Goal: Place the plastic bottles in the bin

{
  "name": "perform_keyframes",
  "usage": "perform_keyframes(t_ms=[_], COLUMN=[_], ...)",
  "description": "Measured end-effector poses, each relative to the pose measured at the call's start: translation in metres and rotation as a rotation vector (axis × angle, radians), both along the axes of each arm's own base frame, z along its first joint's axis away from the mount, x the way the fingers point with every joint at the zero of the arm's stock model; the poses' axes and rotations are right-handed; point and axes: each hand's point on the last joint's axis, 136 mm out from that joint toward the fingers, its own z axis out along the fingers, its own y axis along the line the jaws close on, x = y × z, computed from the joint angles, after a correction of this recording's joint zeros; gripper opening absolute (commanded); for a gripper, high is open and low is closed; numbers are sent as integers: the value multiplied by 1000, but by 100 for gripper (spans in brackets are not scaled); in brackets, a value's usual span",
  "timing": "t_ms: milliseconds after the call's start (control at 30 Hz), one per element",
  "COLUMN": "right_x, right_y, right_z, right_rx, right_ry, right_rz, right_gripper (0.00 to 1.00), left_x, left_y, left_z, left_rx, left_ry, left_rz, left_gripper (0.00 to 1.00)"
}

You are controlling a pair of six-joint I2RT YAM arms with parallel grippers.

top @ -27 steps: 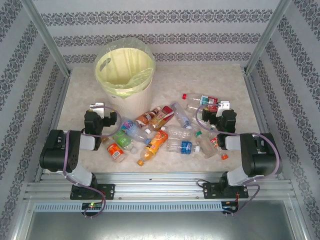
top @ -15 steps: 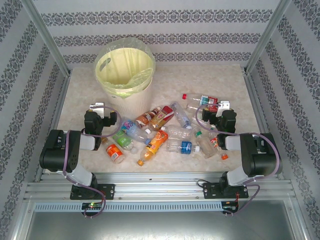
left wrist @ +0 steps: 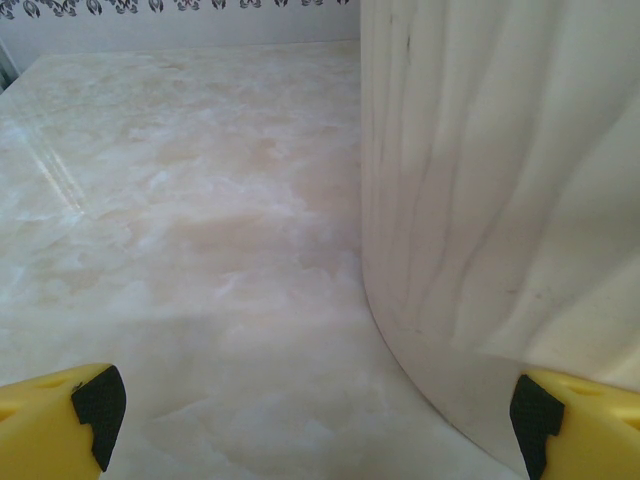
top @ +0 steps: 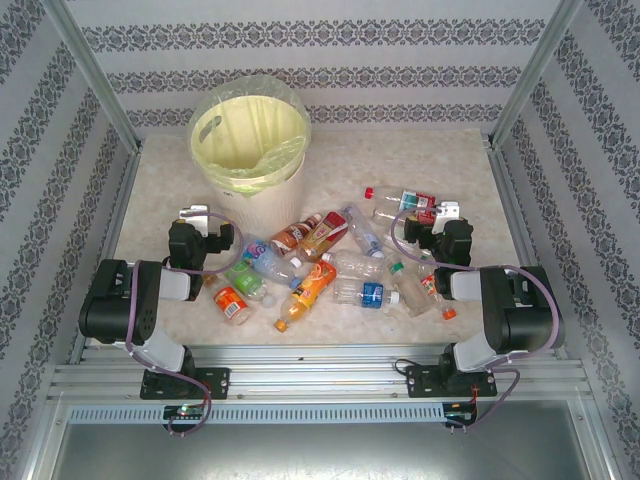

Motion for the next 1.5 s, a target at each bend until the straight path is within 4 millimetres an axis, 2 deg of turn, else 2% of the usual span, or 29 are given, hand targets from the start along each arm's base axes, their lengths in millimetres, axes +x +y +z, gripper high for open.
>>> perform_keyframes(t_ms=[533, 733, 833, 1033, 1133, 1233, 1367, 1500], right_x=[0, -1, -3, -8, -11, -20, -42, -59], right_y=[0, -1, -3, -2, 7, 27, 51, 48], right_z=[0, 3, 11, 39, 64, 95, 131, 142], right_rx=[0, -6, -8, 3, 16, 26, 52, 104], right_ry=[-1, -13, -24, -23, -19, -28, -29, 55], right_rz=[0, -8, -15, -19, -9, 9, 16, -46], right_gripper=[98, 98, 98, 98, 98, 98, 98, 98], left_x=[-1, -16, -18, -25, -28, -33, -42, -61], left_y=[-1, 0, 2, 10, 15, 16, -1, -32], left_z=[-1, -9, 7, 61, 80, 101, 129, 141], left_rx=[-1, -1, -4, -13, -26, -70, -156, -237], left_ry=[2, 15, -21, -115, -108, -82, -33, 41], left_rz=[-4, 2, 16, 65, 102, 130, 122, 69], left_gripper=[100, 100, 100, 100, 100, 100, 100, 100])
